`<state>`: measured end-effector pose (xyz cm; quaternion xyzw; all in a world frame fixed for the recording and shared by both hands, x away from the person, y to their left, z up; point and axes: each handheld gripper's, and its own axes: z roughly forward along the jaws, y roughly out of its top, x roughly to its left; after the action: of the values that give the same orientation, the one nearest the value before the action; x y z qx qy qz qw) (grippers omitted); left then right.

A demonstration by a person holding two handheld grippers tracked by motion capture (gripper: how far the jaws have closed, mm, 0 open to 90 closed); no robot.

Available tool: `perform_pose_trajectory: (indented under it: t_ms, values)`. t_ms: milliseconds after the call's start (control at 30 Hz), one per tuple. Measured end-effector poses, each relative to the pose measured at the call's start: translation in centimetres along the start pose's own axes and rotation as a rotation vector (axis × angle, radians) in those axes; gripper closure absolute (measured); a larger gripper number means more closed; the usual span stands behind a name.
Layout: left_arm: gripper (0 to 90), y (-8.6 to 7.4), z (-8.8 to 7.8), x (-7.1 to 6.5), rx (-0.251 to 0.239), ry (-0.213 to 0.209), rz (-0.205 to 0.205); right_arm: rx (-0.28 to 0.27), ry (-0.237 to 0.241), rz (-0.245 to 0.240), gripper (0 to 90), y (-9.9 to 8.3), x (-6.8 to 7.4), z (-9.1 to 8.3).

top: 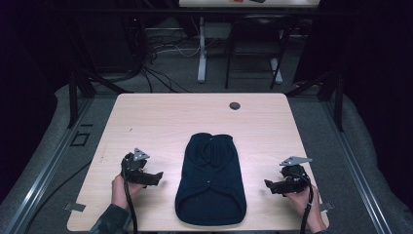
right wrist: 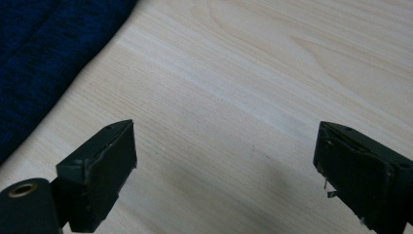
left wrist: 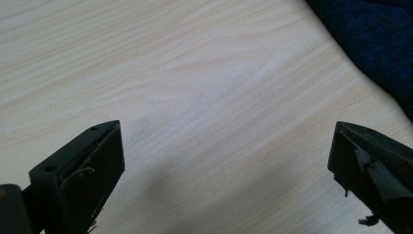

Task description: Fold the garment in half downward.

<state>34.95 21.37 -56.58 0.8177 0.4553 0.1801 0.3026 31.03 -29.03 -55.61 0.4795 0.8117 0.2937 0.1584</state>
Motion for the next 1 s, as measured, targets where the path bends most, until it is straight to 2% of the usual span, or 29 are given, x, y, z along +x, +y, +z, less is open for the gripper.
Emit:
perform_pose_trajectory:
  t_ms: [367,400,600,867,1000]
  values:
    - [0.2,0.7,0.4,-0.1,0.009,-0.007,0.023,-0.013,0.015,-0.025,8.2,1.5,0.5,0.1]
    - [0.2,0.8,0.5,-0.1,0.010,-0.018,0.015,-0.016,0.013,-0.031,8.2,1.6,0.5,0.1]
    - [0.3,2.0,0.3,0.2,0.000,-0.018,0.026,-0.026,0.026,-0.051,8.4,2.9,0.9,0.2]
    - [0.3,3.8,0.8,-0.1,-0.005,-0.043,0.040,-0.026,0.049,-0.079,8.6,4.8,1.4,0.7]
    - [0.3,4.4,1.1,-0.2,-0.009,-0.049,0.046,-0.029,0.053,-0.076,8.7,5.4,1.4,1.0]
